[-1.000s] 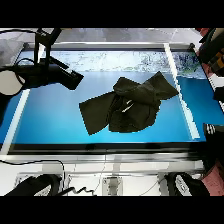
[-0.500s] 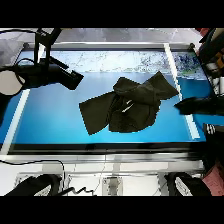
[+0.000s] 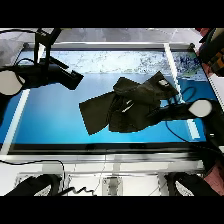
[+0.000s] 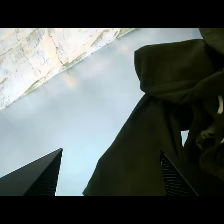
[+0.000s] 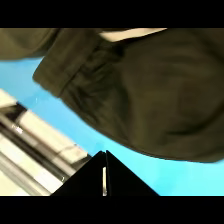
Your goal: Fold the clothes and pants, and hang the long-sleeved shirts on hangers.
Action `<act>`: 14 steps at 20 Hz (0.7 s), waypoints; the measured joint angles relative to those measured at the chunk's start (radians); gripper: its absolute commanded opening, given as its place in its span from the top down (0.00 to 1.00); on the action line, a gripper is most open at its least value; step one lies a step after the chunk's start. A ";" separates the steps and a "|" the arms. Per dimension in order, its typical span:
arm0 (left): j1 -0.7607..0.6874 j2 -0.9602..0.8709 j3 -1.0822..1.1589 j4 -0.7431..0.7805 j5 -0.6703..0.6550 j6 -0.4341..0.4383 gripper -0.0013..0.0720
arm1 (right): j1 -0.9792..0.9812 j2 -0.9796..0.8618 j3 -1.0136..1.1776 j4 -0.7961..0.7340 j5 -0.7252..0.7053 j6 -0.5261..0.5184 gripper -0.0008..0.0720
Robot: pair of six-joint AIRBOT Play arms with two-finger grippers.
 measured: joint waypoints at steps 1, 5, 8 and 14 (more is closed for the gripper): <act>0.000 0.000 0.000 0.000 0.000 0.000 0.02 | 0.034 -0.023 -0.002 -0.001 -0.009 0.000 0.95; 0.000 0.000 0.000 0.000 0.000 0.000 0.02 | 0.170 -0.120 -0.007 -0.043 -0.046 -0.002 0.95; 0.000 0.000 0.000 0.000 0.000 0.000 0.02 | 0.248 -0.183 -0.008 -0.065 -0.097 -0.002 0.95; 0.000 0.000 0.000 0.000 0.000 0.000 0.02 | 0.370 -0.277 -0.009 -0.077 -0.198 -0.053 0.20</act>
